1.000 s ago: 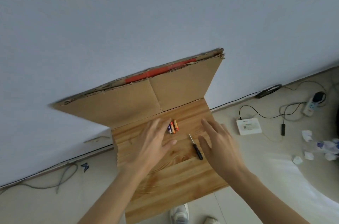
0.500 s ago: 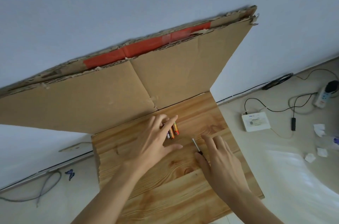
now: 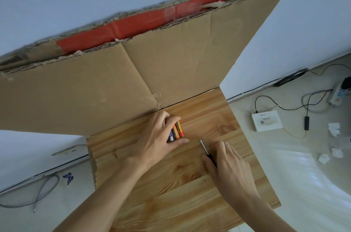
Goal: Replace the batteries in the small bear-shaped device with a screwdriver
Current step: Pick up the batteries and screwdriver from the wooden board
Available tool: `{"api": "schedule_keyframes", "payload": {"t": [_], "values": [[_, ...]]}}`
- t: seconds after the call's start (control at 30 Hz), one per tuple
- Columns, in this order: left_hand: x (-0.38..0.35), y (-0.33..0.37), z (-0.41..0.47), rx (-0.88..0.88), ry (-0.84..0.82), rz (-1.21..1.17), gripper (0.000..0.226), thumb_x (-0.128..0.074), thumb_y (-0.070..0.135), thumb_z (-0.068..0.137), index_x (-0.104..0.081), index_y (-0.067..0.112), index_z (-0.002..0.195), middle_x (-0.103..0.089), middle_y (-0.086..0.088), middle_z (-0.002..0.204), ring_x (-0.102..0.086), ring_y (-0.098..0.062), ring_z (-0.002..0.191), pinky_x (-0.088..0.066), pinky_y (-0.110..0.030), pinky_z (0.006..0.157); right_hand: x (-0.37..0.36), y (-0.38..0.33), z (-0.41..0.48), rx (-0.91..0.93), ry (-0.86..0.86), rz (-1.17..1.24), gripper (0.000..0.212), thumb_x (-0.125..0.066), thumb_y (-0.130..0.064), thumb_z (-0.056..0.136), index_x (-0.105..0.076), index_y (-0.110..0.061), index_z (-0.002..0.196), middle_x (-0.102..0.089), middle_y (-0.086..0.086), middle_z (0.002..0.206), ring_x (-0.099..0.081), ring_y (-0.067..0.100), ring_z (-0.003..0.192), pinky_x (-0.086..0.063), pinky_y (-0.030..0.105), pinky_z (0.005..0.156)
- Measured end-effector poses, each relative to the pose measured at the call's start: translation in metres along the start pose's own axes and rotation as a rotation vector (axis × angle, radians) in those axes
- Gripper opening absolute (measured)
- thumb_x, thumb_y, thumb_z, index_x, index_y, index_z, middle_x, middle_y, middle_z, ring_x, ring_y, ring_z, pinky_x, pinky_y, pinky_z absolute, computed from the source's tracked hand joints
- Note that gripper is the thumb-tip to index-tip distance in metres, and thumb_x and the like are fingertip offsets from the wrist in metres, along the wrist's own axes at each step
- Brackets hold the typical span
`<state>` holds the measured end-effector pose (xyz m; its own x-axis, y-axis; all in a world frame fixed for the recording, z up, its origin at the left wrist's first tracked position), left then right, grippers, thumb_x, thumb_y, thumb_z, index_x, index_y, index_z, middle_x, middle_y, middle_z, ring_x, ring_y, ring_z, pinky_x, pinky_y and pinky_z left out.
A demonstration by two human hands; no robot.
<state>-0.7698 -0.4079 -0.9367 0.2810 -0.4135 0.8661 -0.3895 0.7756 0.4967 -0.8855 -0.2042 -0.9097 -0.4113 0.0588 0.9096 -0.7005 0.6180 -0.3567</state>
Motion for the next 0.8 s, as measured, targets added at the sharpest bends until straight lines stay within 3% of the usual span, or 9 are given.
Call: {"api": "schedule_keyframes", "payload": {"t": [0.3,0.47,0.63,0.8], "values": [[-0.005,-0.003,-0.003,0.018,0.069,-0.04,0.068,-0.078,0.066,0.088,-0.066,0.016,0.132,-0.049,0.001,0.115,-0.053,-0.017,0.104,-0.06,-0.037,0.084,-0.001,-0.002,-0.005,0.019,0.127,-0.013,0.025,-0.065,-0.037,0.103,-0.05,-0.022,0.09,-0.051,-0.01,0.08,-0.055,0.013,0.065,-0.043,0.031,0.043],[-0.004,-0.004,-0.002,0.032,0.087,-0.057,0.071,-0.077,0.07,0.087,-0.066,0.015,0.129,-0.05,-0.001,0.115,-0.052,-0.014,0.106,-0.059,-0.032,0.084,0.004,-0.007,-0.012,0.024,0.212,-0.011,0.029,-0.071,-0.037,0.096,-0.046,-0.023,0.095,-0.053,-0.008,0.082,-0.059,0.016,0.066,-0.032,0.025,0.048],[-0.003,-0.004,0.0,0.018,0.065,-0.053,0.068,-0.079,0.069,0.087,-0.065,0.015,0.127,-0.051,-0.001,0.114,-0.053,-0.014,0.106,-0.06,-0.033,0.083,-0.002,-0.008,-0.012,0.031,0.192,-0.093,0.032,-0.076,-0.032,0.095,-0.049,-0.018,0.086,-0.05,-0.004,0.078,-0.055,0.019,0.06,-0.032,0.028,0.046],[-0.003,-0.003,0.0,0.027,0.079,-0.061,0.068,-0.078,0.068,0.086,-0.066,0.013,0.124,-0.052,-0.002,0.114,-0.053,-0.013,0.105,-0.062,-0.032,0.079,0.0,-0.01,-0.009,-0.013,0.196,-0.083,0.03,-0.07,-0.036,0.097,-0.051,-0.018,0.083,-0.05,-0.005,0.076,-0.055,0.019,0.061,-0.032,0.029,0.047]]}}
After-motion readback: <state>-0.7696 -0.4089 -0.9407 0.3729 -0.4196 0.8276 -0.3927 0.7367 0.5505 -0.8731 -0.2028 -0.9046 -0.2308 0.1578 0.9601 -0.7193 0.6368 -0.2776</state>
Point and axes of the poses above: each hand's wrist, its own z-axis towards the middle knuckle, its own x-axis out of the back of the hand, y = z × x, the point moved 5 cm from there along z, towards the middle knuckle
